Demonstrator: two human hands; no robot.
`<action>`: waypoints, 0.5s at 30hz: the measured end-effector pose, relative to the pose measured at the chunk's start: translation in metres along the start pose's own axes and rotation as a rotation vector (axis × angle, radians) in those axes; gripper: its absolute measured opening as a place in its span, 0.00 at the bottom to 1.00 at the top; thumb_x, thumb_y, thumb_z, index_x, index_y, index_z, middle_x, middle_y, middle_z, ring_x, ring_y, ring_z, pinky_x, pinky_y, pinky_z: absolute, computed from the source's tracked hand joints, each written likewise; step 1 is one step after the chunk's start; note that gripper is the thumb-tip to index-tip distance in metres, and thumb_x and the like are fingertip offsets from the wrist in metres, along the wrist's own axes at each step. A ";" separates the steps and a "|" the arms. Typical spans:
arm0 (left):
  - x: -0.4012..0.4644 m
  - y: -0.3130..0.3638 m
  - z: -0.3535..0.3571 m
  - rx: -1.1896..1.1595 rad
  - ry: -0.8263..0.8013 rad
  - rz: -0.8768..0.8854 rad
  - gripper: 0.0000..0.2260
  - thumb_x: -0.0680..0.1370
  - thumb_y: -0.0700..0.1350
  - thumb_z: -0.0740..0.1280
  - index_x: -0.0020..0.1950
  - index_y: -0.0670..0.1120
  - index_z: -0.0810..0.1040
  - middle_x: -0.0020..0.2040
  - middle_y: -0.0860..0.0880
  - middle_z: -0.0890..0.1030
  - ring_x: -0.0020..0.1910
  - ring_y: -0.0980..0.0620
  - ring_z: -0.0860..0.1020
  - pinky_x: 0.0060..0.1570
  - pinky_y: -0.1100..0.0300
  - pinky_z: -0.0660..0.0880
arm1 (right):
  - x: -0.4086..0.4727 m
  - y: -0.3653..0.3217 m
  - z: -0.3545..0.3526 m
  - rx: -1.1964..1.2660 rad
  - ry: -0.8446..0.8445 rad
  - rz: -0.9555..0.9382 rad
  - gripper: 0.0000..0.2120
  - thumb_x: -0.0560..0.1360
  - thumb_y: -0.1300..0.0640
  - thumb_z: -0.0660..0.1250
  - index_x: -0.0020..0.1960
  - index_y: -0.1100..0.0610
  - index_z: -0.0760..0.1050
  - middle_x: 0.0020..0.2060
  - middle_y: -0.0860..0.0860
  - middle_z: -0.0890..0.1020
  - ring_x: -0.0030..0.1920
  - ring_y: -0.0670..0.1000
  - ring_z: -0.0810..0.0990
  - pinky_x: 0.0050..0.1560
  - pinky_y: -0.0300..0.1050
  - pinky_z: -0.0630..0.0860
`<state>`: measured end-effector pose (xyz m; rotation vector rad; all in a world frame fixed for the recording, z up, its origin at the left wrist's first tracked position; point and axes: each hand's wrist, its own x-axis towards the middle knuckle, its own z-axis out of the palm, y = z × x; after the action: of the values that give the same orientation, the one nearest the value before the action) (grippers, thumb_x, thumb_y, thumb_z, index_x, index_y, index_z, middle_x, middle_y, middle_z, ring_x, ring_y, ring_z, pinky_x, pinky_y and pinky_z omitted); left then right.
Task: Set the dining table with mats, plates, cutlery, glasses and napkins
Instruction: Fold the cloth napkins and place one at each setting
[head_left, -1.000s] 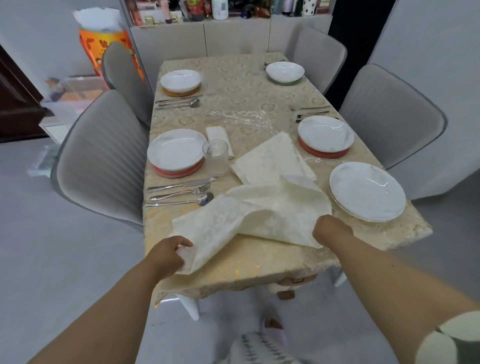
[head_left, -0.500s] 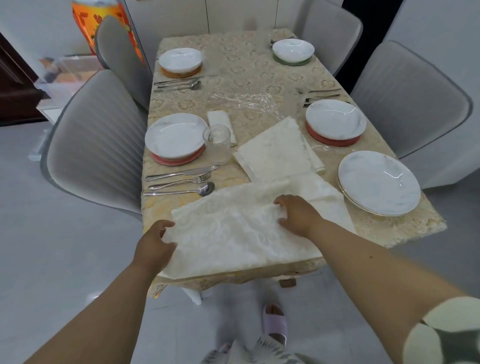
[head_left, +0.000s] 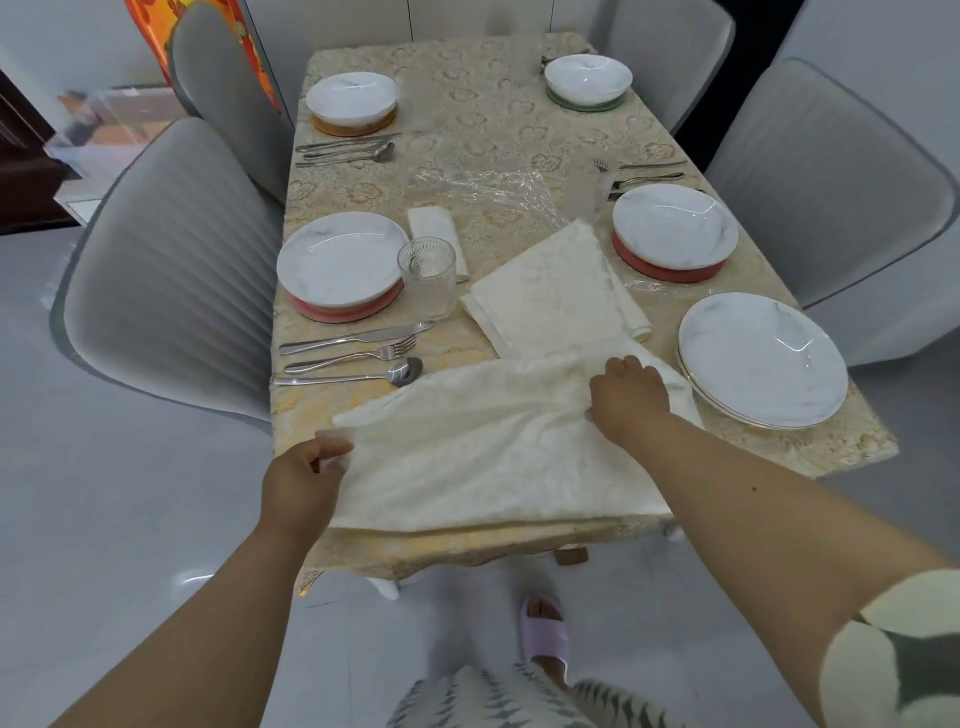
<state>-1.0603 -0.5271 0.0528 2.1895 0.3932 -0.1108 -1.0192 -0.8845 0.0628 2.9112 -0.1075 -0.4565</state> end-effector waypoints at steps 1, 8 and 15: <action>0.002 0.001 0.003 0.009 -0.024 0.011 0.06 0.77 0.38 0.69 0.51 0.47 0.82 0.49 0.47 0.82 0.50 0.42 0.78 0.47 0.56 0.71 | 0.000 0.001 0.000 -0.020 -0.007 0.019 0.15 0.78 0.53 0.60 0.63 0.55 0.74 0.61 0.54 0.70 0.64 0.55 0.65 0.61 0.48 0.63; 0.028 0.009 0.007 0.134 0.101 -0.045 0.29 0.70 0.45 0.77 0.67 0.42 0.70 0.60 0.41 0.75 0.56 0.41 0.76 0.54 0.46 0.75 | 0.012 -0.027 -0.013 0.311 0.309 -0.070 0.19 0.75 0.46 0.65 0.60 0.57 0.72 0.57 0.55 0.74 0.61 0.57 0.69 0.58 0.50 0.65; 0.041 0.022 0.010 0.218 -0.115 -0.104 0.15 0.75 0.48 0.72 0.56 0.40 0.77 0.51 0.43 0.78 0.53 0.40 0.76 0.44 0.56 0.69 | 0.040 -0.063 -0.044 0.553 -0.035 -0.256 0.20 0.81 0.44 0.53 0.50 0.56 0.77 0.45 0.53 0.81 0.50 0.54 0.77 0.53 0.46 0.69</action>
<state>-1.0135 -0.5371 0.0543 2.3631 0.4480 -0.3500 -0.9650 -0.8191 0.0791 3.4811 0.1648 -0.5990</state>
